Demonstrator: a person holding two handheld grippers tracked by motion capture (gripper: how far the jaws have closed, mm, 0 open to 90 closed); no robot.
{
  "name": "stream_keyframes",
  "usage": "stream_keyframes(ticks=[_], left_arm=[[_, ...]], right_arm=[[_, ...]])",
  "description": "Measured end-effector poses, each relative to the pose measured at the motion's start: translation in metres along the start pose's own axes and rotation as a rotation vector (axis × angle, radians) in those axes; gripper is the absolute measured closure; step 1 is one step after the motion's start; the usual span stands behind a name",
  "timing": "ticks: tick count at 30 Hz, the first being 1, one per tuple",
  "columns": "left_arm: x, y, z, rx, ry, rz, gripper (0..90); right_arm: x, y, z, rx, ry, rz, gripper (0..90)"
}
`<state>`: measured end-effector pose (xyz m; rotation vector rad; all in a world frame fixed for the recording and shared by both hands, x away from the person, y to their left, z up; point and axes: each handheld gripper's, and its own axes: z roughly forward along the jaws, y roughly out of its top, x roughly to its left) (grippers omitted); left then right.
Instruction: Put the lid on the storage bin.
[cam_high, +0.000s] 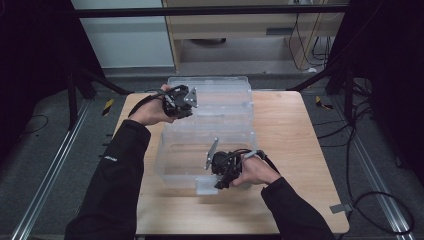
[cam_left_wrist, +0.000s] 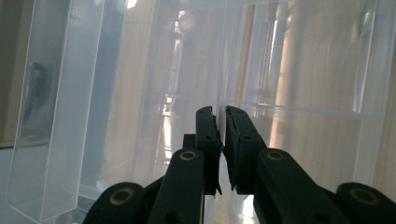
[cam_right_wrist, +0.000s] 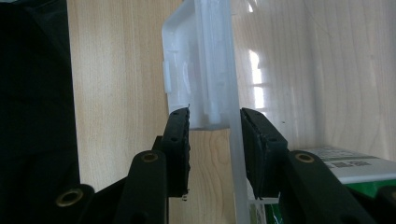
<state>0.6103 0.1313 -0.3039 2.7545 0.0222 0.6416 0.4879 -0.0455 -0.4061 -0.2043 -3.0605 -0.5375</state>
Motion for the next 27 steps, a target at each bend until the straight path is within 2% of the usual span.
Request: stream_keyframes(ticks=[6, 9, 11, 16, 18, 24, 27], left_arm=[[-0.006, 0.006, -0.004, 0.014, 0.015, 0.005, 85.3], [-0.008, 0.007, -0.008, 0.008, 0.003, 0.004, 86.1], [-0.011, 0.008, -0.013, 0.023, -0.002, 0.017, 86.5], [-0.023, 0.01, -0.022, 0.021, 0.004, 0.031, 86.8], [-0.029, 0.009, -0.025, 0.002, 0.003, 0.021, 86.9], [-0.045, 0.008, -0.034, -0.003, 0.017, 0.027, 87.0], [-0.051, 0.006, -0.037, -0.006, 0.015, 0.017, 87.0]], right_arm=[[0.001, 0.0, 0.0, 0.003, -0.006, 0.005, 64.5], [0.002, -0.001, 0.0, -0.006, -0.01, 0.008, 64.7], [0.002, -0.001, 0.0, -0.007, -0.01, 0.009, 64.7], [0.003, 0.0, 0.0, 0.001, -0.013, 0.019, 64.8], [0.003, 0.0, 0.001, 0.0, -0.021, 0.009, 64.8], [0.004, 0.0, 0.0, 0.006, -0.02, 0.005, 64.7], [0.004, 0.001, 0.0, 0.007, -0.02, 0.007, 64.7]])
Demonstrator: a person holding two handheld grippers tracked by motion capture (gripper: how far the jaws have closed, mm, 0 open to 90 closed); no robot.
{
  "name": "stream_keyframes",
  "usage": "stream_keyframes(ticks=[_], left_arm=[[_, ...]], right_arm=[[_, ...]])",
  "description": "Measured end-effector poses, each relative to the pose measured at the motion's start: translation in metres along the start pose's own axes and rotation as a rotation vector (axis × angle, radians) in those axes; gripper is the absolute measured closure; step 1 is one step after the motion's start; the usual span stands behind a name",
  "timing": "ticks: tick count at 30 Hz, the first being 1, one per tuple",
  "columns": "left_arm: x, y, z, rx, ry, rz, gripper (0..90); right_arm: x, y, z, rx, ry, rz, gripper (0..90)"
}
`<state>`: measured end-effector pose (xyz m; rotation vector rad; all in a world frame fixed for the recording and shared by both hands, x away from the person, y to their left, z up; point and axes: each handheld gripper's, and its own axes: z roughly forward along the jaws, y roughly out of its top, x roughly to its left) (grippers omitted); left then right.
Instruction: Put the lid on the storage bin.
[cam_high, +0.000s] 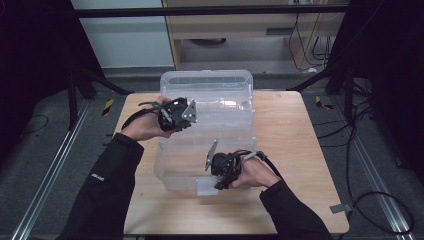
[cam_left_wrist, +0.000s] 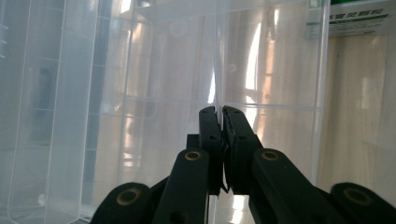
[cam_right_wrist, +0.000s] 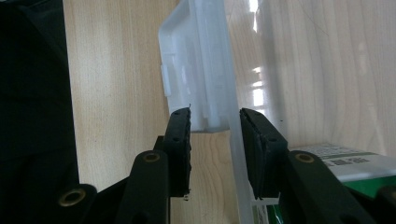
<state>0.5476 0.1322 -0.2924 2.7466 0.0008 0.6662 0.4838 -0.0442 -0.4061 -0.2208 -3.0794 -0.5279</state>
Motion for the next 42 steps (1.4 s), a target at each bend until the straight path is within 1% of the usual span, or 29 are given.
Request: stream_keyframes(ticks=[2, 5, 6, 10, 11, 14, 16, 18, 21, 23, 26, 27, 30, 33, 35, 37, 38, 42], left_arm=[[-0.004, -0.002, -0.002, -0.013, 0.003, -0.009, 87.1], [-0.009, -0.003, -0.003, -0.022, 0.008, -0.006, 87.1], [-0.011, -0.003, -0.004, -0.014, 0.009, -0.004, 87.2], [-0.017, -0.003, -0.006, -0.017, 0.003, -0.006, 87.3], [-0.018, -0.004, -0.007, -0.016, 0.004, -0.006, 87.2], [-0.022, -0.004, -0.008, -0.017, 0.011, -0.008, 87.2], [-0.026, -0.003, -0.008, -0.012, 0.019, 0.0, 87.2], [-0.028, -0.004, -0.009, -0.007, 0.015, -0.002, 87.1], [-0.032, -0.006, -0.01, -0.016, 0.002, -0.013, 87.0], [-0.034, -0.006, -0.011, -0.012, -0.007, -0.011, 87.0], [-0.035, -0.007, -0.011, -0.015, -0.005, -0.002, 86.8], [-0.037, -0.007, -0.011, -0.016, -0.009, -0.014, 86.7], [-0.038, -0.008, -0.012, -0.016, -0.009, -0.012, 86.5], [-0.038, -0.007, -0.012, -0.015, -0.025, -0.015, 86.5], [-0.038, -0.007, -0.012, -0.014, -0.032, -0.01, 86.5], [-0.039, -0.008, -0.012, -0.016, -0.036, -0.022, 86.5], [-0.039, -0.008, -0.012, -0.016, -0.031, -0.014, 86.5], [-0.042, -0.008, -0.012, -0.019, -0.029, -0.015, 86.4]], right_arm=[[0.001, -0.001, 0.0, 0.0, -0.001, -0.004, 64.7], [0.002, 0.0, 0.0, 0.0, -0.001, -0.001, 64.7], [0.002, 0.0, 0.0, 0.002, -0.001, -0.002, 64.7], [0.002, 0.0, 0.0, -0.003, -0.003, -0.002, 64.6], [0.002, 0.0, 0.0, -0.002, -0.008, -0.008, 64.6], [0.002, 0.0, 0.0, -0.002, -0.011, -0.006, 64.7], [0.002, -0.001, 0.0, -0.004, -0.012, -0.011, 64.6], [0.002, -0.001, 0.0, -0.005, -0.012, -0.01, 64.6], [0.003, -0.001, -0.001, -0.007, -0.013, -0.009, 64.5], [0.004, -0.001, -0.001, -0.012, -0.011, -0.001, 64.4], [0.004, -0.002, -0.001, -0.016, -0.013, -0.001, 64.4], [0.004, -0.002, -0.001, -0.017, -0.013, 0.002, 64.3], [0.004, -0.002, -0.001, -0.017, -0.014, 0.005, 64.0], [0.004, -0.001, -0.001, -0.015, -0.017, 0.009, 63.7], [0.004, -0.001, -0.001, -0.017, -0.017, 0.014, 63.5], [0.005, -0.001, -0.002, -0.015, -0.023, 0.011, 63.2], [0.005, -0.001, -0.002, -0.014, -0.024, 0.017, 63.0], [0.007, 0.0, -0.005, -0.01, -0.037, -0.005, 62.0]])
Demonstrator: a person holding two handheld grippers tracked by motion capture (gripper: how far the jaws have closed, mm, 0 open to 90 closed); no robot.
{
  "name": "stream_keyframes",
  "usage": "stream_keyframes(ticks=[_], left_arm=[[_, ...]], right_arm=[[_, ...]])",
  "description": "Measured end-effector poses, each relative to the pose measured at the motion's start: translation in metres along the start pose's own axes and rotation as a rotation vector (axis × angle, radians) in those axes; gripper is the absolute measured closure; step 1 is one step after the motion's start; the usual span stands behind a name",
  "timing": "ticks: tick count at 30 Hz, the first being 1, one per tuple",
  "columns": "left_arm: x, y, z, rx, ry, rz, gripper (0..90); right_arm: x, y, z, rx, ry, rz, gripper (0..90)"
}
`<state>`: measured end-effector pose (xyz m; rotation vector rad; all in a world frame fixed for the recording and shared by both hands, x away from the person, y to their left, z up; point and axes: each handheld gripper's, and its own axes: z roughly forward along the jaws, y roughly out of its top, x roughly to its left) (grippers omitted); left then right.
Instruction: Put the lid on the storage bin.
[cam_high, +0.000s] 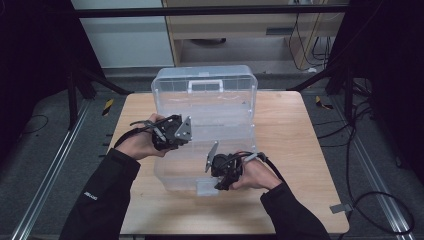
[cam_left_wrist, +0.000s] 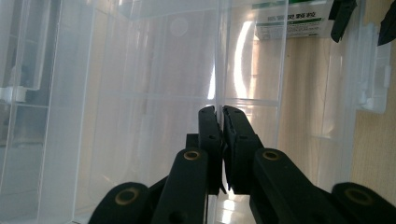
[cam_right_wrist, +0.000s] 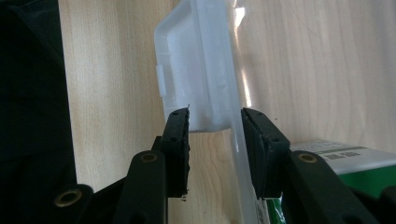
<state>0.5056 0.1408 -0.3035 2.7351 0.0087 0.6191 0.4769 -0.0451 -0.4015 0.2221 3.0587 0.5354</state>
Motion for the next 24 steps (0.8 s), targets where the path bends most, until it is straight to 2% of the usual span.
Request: stream_keyframes(ticks=[3, 7, 9, 11, 12, 15, 17, 19, 22, 24], left_arm=[[-0.001, 0.0, 0.0, 0.001, -0.011, -0.011, 86.4], [-0.001, 0.0, 0.0, 0.001, -0.011, -0.01, 86.3], [-0.001, -0.001, 0.0, -0.009, -0.01, -0.013, 86.3], [-0.001, -0.001, 0.0, -0.002, -0.016, -0.023, 86.3], [-0.001, 0.0, 0.0, -0.002, -0.014, -0.016, 86.3], [-0.001, 0.0, 0.0, -0.001, -0.017, -0.026, 86.3], [-0.001, 0.0, 0.0, -0.001, -0.017, -0.022, 86.2], [-0.001, 0.0, 0.0, -0.001, -0.019, -0.024, 86.2], [-0.001, 0.0, 0.0, -0.001, -0.022, -0.026, 86.2], [-0.001, 0.0, 0.0, -0.001, -0.023, -0.027, 86.1]], right_arm=[[0.0, -0.001, -0.009, -0.043, 0.001, 0.004, 59.7], [-0.001, -0.008, -0.026, -0.138, -0.014, 0.026, 60.6], [-0.002, -0.014, -0.036, -0.186, -0.033, 0.052, 61.8], [-0.004, -0.022, -0.046, -0.242, -0.073, 0.079, 64.8], [-0.005, -0.027, -0.051, -0.282, -0.082, 0.106, 67.1], [-0.007, -0.041, -0.059, -0.346, -0.09, 0.165, 70.9], [-0.007, -0.051, -0.061, -0.37, -0.104, 0.196, 73.1], [-0.007, -0.06, -0.063, -0.395, -0.132, 0.206, 75.9], [-0.009, -0.074, -0.067, -0.453, -0.129, 0.252, 80.6], [-0.008, -0.082, -0.07, -0.479, -0.157, 0.268, 83.2]])
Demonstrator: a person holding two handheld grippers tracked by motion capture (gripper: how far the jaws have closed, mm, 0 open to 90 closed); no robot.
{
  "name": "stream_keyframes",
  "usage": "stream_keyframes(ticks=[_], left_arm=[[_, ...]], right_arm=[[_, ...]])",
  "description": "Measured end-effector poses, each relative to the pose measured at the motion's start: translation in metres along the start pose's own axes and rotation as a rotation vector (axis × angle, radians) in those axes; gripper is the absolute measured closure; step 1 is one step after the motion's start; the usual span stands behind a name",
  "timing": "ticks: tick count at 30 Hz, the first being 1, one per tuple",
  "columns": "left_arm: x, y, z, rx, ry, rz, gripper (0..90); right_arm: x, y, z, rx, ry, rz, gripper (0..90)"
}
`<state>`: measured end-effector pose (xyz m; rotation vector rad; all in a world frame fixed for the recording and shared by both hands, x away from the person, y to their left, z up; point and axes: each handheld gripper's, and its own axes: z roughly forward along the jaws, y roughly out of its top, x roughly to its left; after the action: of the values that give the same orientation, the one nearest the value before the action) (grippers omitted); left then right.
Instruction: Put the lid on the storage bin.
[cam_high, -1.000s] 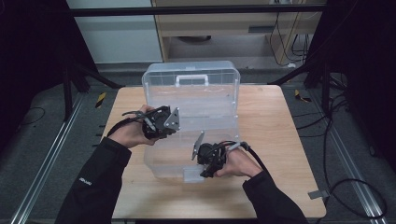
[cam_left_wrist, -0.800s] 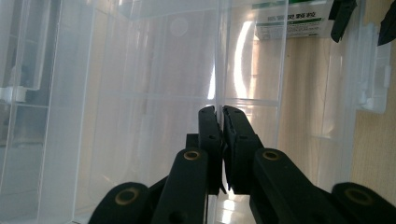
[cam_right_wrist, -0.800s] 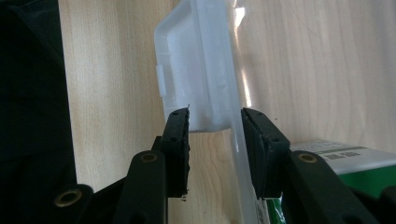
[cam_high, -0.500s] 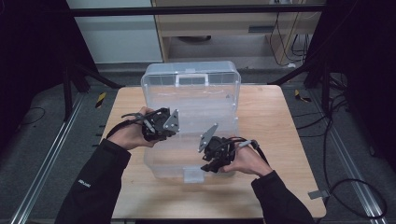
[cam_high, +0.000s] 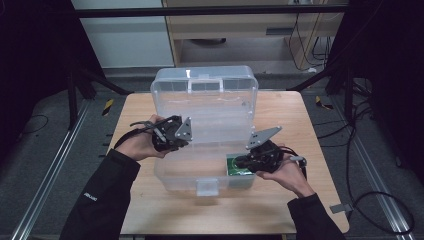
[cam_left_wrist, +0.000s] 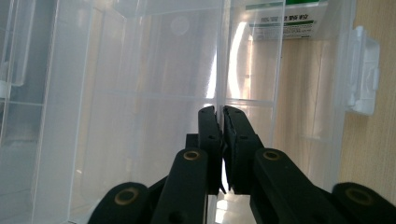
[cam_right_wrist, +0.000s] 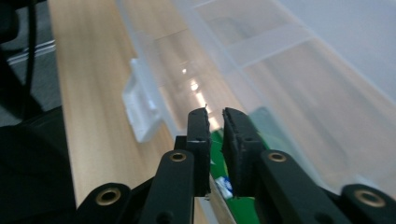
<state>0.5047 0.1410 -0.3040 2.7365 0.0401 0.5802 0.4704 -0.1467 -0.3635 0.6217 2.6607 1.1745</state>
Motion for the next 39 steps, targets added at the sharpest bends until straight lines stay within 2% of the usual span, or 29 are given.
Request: stream_keyframes(ticks=[5, 9, 11, 14, 18, 25, 31, 35, 39], left_arm=[[0.0, 0.0, 0.0, -0.001, -0.002, -0.004, 86.1], [0.0, 0.0, 0.0, -0.001, -0.006, -0.005, 86.0], [-0.001, 0.0, 0.0, -0.001, -0.006, -0.005, 86.0], [-0.001, 0.0, 0.0, -0.002, -0.008, -0.006, 86.0], [-0.002, -0.001, 0.0, -0.004, -0.012, -0.005, 85.9], [-0.004, -0.001, 0.001, -0.009, -0.021, -0.003, 85.9], [-0.005, -0.002, 0.0, -0.009, -0.023, 0.0, 85.6], [-0.007, -0.005, 0.001, -0.025, -0.028, -0.003, 85.5], [-0.008, -0.005, 0.001, -0.026, -0.039, -0.006, 85.5]], right_arm=[[-0.004, -0.011, -0.016, -0.094, -0.022, 0.044, 89.7], [-0.005, -0.013, -0.027, -0.182, -0.044, 0.069, 90.0], [-0.007, -0.01, -0.034, -0.228, -0.074, 0.083, 90.0], [-0.012, -0.003, -0.043, -0.286, -0.094, 0.107, 90.0], [-0.025, 0.01, -0.05, -0.351, -0.119, 0.158, 89.7], [-0.051, 0.024, -0.044, -0.363, -0.2, 0.204, 90.0], [-0.075, 0.03, -0.037, -0.382, -0.256, 0.269, 90.0], [-0.08, 0.029, -0.038, -0.402, -0.27, 0.293, 90.0], [-0.082, 0.026, -0.039, -0.39, -0.286, 0.302, 90.0]])
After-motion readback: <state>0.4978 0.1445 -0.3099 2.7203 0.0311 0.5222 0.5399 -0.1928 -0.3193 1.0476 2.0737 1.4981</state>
